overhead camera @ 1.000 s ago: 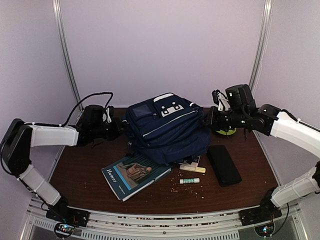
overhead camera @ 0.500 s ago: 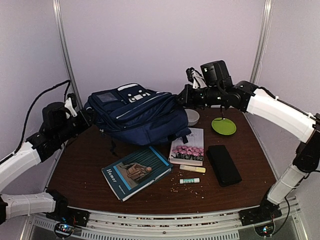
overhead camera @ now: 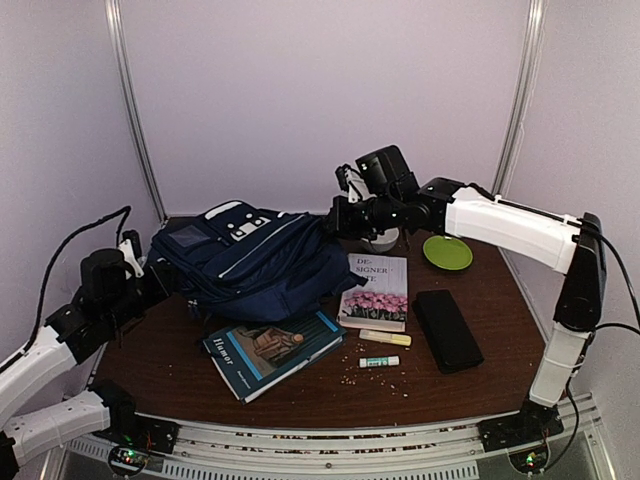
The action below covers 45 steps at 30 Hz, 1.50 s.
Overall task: Pack the student bag
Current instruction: Adjust the student bag at the center of the board.
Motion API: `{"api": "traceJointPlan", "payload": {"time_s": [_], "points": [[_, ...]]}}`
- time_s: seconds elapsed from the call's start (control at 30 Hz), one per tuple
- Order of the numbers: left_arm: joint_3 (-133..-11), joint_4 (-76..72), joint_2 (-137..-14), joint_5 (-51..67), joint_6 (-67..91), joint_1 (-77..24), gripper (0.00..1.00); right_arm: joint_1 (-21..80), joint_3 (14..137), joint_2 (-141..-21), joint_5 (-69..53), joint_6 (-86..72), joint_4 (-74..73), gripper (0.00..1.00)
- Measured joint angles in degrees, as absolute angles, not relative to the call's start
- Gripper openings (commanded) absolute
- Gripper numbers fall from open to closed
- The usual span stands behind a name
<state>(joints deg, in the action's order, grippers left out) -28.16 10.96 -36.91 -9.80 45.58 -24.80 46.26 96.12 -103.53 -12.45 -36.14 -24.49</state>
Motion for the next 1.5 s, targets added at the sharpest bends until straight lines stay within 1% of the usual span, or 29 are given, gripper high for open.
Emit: {"api": "traceJointPlan", "payload": {"time_s": [0.3, 0.47, 0.53, 0.57, 0.67, 0.8, 0.9, 1.0, 1.07, 1.17, 1.3, 1.33, 1.37, 1.43, 1.5], "points": [[-22.9, 4.0, -38.3, -5.6, 49.1, -26.3, 0.0, 44.6, 93.4, -103.5, -7.8, -35.0, -25.8, 0.0], [-19.9, 1.0, -38.6, -7.0, 51.6, -31.6, 0.0, 43.6, 90.1, -103.5, -5.5, -34.6, -26.0, 0.44], [-19.2, 0.4, -39.1, -8.2, 52.4, -33.1, 0.0, 43.3, 88.5, -102.6, -4.3, -34.2, -25.2, 0.55], [-18.9, -0.1, -39.4, -8.7, 52.6, -34.0, 0.0, 43.2, 87.6, -101.7, -3.7, -34.1, -25.1, 0.59], [-18.5, -1.5, -40.7, -9.8, 53.5, -36.2, 0.0, 43.2, 85.0, -97.4, -1.7, -33.3, -25.5, 0.62], [-18.4, -3.4, -41.3, -10.9, 54.7, -36.8, 0.0, 45.4, 82.2, -88.3, 1.5, -31.6, -26.4, 0.6], [-18.4, -4.0, -41.6, -11.4, 55.3, -37.1, 0.0, 50.2, 80.7, -82.1, 3.7, -30.6, -26.2, 0.58], [-18.4, -4.4, -41.7, -12.3, 56.3, -38.3, 0.0, 57.3, 78.2, -78.8, 4.5, -31.1, -24.5, 0.58], [-18.4, -4.6, -41.8, -13.1, 56.9, -39.3, 0.0, 61.7, 76.2, -78.9, 4.1, -32.6, -22.8, 0.58], [-18.4, -4.7, -42.3, -13.8, 57.6, -40.6, 0.0, 68.1, 72.7, -82.0, 3.5, -34.9, -19.4, 0.59], [-18.4, -4.7, -43.5, -13.6, 58.7, -41.0, 0.0, 73.7, 73.8, -90.2, 6.0, -35.3, -19.2, 0.61], [-18.3, -4.6, -43.7, -13.5, 58.9, -41.0, 0.02, 74.7, 74.4, -92.2, 7.5, -34.9, -19.4, 0.61], [-18.3, -4.5, -43.9, -13.1, 59.2, -41.0, 0.07, 75.3, 74.7, -93.5, 8.7, -34.7, -19.6, 0.62], [-18.4, -3.3, -44.0, -12.5, 59.6, -41.1, 0.28, 75.9, 74.8, -95.2, 11.5, -33.8, -20.4, 0.63], [-18.4, -0.8, -43.8, -11.5, 59.9, -41.2, 0.51, 75.9, 75.2, -96.3, 14.1, -32.9, -21.9, 0.63]]}}
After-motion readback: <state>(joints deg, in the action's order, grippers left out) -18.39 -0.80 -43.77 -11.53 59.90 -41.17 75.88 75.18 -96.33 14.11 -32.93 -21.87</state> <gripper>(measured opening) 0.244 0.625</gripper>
